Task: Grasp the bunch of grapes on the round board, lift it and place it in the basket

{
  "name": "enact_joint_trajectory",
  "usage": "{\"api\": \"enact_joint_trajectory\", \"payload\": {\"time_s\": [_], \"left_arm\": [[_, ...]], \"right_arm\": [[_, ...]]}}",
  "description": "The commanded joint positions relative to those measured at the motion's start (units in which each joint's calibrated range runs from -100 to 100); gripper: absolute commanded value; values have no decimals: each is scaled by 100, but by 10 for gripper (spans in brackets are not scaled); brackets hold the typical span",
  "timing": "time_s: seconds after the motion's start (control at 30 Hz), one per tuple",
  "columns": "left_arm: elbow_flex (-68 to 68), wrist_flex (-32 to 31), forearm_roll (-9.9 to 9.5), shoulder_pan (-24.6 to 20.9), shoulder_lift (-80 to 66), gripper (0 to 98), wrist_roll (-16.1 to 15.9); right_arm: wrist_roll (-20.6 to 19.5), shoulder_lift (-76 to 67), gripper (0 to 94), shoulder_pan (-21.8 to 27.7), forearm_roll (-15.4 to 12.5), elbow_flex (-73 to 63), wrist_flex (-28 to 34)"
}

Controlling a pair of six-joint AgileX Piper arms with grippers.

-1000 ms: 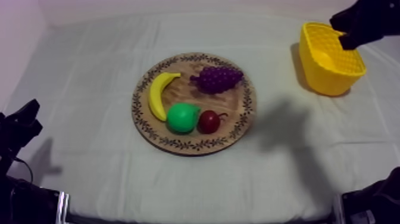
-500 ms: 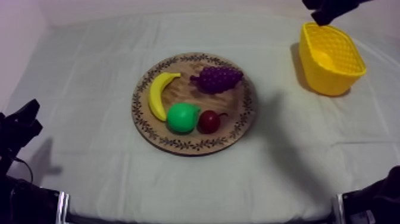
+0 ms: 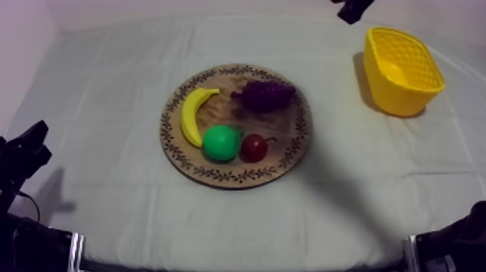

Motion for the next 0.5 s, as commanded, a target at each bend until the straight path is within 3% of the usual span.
{"api": "enact_joint_trajectory", "payload": {"time_s": [0.0, 0.47], "left_arm": [[-2, 0, -2, 0, 0, 1, -1], [-2, 0, -2, 0, 0, 1, -1]], "right_arm": [[107, 228, 6, -20, 40, -189, 53], [420, 1819, 6, -192, 250, -1337, 453]]}}
